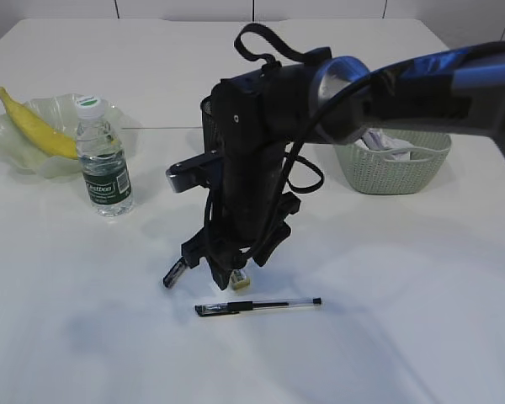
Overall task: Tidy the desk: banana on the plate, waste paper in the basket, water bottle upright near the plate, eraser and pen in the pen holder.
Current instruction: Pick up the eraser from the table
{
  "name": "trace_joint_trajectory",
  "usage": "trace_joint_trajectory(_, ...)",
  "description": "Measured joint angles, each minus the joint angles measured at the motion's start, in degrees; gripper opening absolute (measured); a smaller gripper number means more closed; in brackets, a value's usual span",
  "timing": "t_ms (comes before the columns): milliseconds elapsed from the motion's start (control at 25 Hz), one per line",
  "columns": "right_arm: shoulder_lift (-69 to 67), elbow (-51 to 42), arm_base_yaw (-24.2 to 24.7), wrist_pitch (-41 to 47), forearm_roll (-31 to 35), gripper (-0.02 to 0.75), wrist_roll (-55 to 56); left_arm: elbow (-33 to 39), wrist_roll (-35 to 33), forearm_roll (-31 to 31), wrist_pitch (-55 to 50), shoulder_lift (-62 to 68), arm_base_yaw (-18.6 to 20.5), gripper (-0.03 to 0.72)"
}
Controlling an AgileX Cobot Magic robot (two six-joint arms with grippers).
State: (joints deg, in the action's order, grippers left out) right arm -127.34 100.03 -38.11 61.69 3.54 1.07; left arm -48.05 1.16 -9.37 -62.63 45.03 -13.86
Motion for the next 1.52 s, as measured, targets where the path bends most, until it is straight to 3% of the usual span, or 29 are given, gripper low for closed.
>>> trace_joint_trajectory(520, -3.69, 0.56, 0.00, -2.62, -0.87, 0.482, 10.00, 0.00, 0.00, 0.00, 0.11, 0.00, 0.00, 0.571)
trace_joint_trajectory(720, -3.69, 0.65, -0.21, -3.93, -1.00, 0.440, 13.73, 0.00, 0.00, 0.00, 0.53, 0.00, 0.00, 0.571)
trace_joint_trajectory(1520, -3.95, 0.65, -0.31, -4.18, -3.54, 0.418, 17.82, 0.00, 0.00, 0.00, 1.09, 0.00, 0.00, 0.571)
